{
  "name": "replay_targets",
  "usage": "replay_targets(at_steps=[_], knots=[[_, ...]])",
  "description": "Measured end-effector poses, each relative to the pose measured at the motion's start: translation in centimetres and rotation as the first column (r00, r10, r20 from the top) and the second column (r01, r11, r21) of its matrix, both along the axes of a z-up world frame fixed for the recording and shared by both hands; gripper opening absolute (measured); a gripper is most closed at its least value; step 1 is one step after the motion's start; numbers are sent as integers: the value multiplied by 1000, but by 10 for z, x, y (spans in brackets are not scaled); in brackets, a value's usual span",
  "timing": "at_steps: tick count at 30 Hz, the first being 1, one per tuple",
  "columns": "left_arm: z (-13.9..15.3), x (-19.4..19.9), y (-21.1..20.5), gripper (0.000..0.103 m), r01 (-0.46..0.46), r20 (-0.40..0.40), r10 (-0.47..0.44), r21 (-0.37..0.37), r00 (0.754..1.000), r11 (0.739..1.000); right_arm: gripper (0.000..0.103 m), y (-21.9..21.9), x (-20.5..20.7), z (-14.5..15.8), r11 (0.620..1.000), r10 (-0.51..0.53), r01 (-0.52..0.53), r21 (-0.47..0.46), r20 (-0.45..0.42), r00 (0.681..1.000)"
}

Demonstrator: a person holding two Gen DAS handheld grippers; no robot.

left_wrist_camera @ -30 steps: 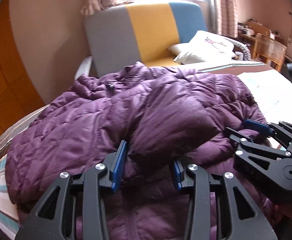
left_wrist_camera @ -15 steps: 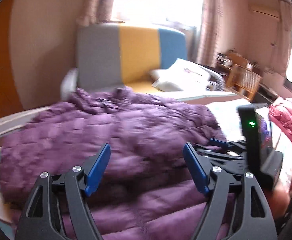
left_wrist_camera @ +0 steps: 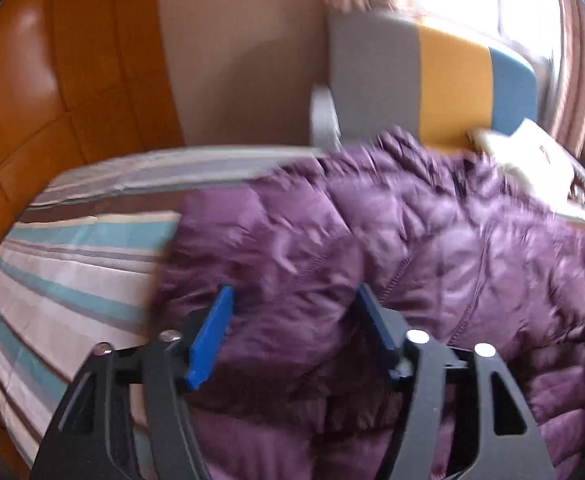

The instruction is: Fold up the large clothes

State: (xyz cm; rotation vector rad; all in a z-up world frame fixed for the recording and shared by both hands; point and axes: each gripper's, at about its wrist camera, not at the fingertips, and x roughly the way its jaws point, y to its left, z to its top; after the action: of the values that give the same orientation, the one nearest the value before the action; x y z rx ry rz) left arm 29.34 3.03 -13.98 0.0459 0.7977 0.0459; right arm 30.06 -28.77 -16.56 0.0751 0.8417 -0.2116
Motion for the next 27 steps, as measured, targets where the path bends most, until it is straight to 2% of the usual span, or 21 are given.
replay_targets(at_steps=[1,6,8,9,12,13,16,18,21,24,27], knots=[[-8,7,-7,49,21,-29,-20,3,999,1000,45,0,-1,0,1000,0,0,1,1,1000],[-19,15,-24,45,45,-36,-43,77,998,996,45,-1,-3,0,1000,-2,2,8,6,1000],[-18,12,-20,47,44,-29,-43,50,999,998,45,-2,-4,1,1000,-3,3,11,9,1000],[-15,10,-15,50,40,-27,-39,20,999,999,45,-2,-5,4,1000,-4,4,11,14,1000],[-5,-3,-1,71,29,1,-29,-62,1000,998,45,3,-13,20,1000,27,-27,8,59,998],[-1,-7,5,74,25,19,-23,-70,1000,997,45,6,-16,26,999,35,-35,10,74,997],[7,-19,16,74,14,66,-12,-38,998,999,45,21,-15,51,996,79,-85,40,133,988],[10,-20,19,75,4,70,-2,-22,998,1000,45,41,-6,63,989,136,-143,33,151,979],[7,-12,23,75,-13,43,13,-6,999,1000,45,70,18,64,974,212,-220,53,129,969],[5,-3,23,75,-7,16,8,-22,1000,1000,45,85,38,58,971,225,-232,53,113,968],[5,4,12,75,30,11,-30,-8,999,1000,45,92,62,43,975,219,-220,39,41,975]])
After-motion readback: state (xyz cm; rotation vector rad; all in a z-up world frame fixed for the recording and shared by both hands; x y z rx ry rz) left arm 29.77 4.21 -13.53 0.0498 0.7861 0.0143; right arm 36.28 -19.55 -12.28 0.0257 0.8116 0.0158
